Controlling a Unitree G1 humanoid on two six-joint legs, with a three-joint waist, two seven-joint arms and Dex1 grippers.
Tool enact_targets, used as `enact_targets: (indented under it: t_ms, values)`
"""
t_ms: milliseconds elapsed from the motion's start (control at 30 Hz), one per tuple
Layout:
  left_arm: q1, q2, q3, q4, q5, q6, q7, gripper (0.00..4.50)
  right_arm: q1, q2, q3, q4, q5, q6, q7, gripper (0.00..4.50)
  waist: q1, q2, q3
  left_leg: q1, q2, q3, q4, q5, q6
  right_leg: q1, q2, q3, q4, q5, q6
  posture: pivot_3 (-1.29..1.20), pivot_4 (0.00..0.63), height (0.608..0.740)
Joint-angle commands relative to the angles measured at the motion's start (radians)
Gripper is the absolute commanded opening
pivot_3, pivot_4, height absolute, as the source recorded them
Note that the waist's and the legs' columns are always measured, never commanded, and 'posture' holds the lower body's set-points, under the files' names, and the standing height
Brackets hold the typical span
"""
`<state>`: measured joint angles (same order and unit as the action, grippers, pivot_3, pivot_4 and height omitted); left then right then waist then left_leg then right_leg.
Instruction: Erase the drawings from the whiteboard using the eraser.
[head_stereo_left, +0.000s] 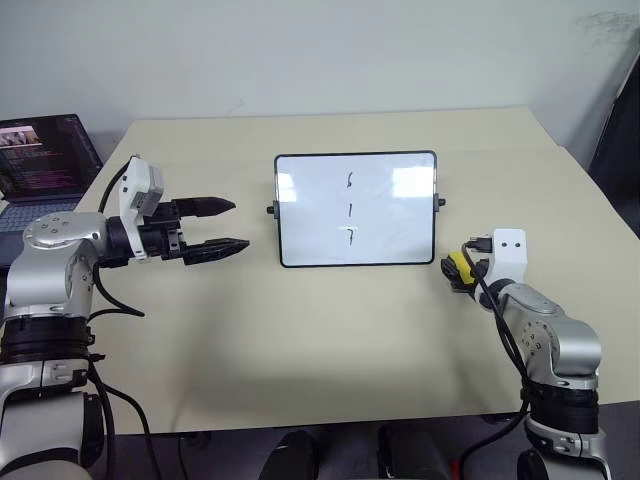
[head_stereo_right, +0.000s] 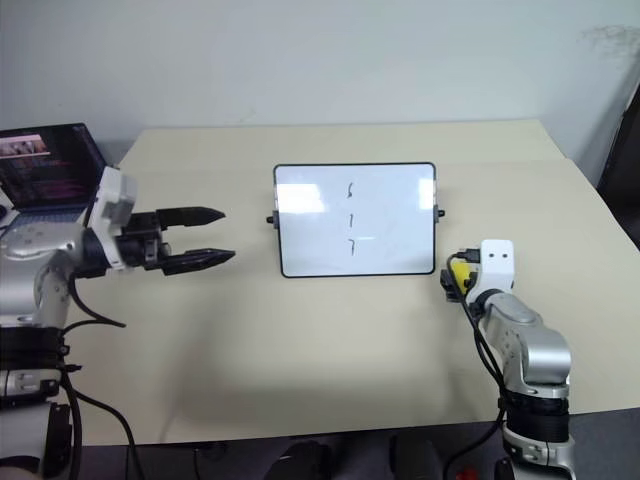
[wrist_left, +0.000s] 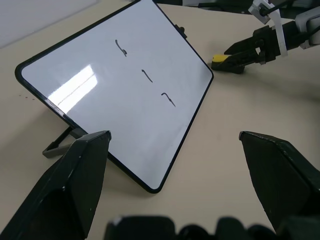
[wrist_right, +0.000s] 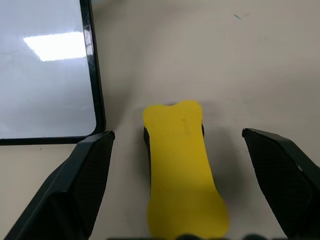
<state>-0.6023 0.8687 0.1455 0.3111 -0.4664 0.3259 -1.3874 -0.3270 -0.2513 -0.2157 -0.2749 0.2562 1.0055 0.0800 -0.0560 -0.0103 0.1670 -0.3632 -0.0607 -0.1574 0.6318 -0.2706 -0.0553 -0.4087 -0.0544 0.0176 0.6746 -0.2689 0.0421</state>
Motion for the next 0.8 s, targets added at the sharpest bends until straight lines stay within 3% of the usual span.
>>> enact_targets:
  t_ms: [33, 300, 800]
  values:
    - [-0.026, 0.021, 0.022, -0.012, -0.005, -0.012, -0.006, 4.50, -0.002, 0.005, -0.028, -0.016, 0.008, -0.012, -0.006, 3.86, 0.000, 0.000, 0.000, 0.000, 0.000, 0.000, 0.000, 0.000, 0.000, 0.000, 0.000, 0.000, 0.000, 0.000, 0.000, 0.00, 0.150, 0.740]
    - [-0.034, 0.025, 0.026, 0.002, 0.001, -0.020, -0.004, 4.50, -0.004, 0.014, -0.048, -0.009, 0.013, 0.003, -0.006, 1.05, 0.000, 0.000, 0.000, 0.000, 0.000, 0.000, 0.000, 0.000, 0.000, 0.000, 0.000, 0.000, 0.000, 0.000, 0.000, 0.00, 0.150, 0.740]
    - [-0.017, 0.034, 0.036, -0.009, -0.004, -0.017, 0.002, 4.50, -0.059, -0.010, -0.011, -0.012, -0.007, -0.028, 0.008, 0.96, -0.001, 0.000, 0.000, 0.000, 0.000, 0.000, 0.000, 0.000, 0.000, 0.000, 0.000, 0.000, 0.001, 0.000, 0.000, 0.00, 0.150, 0.740]
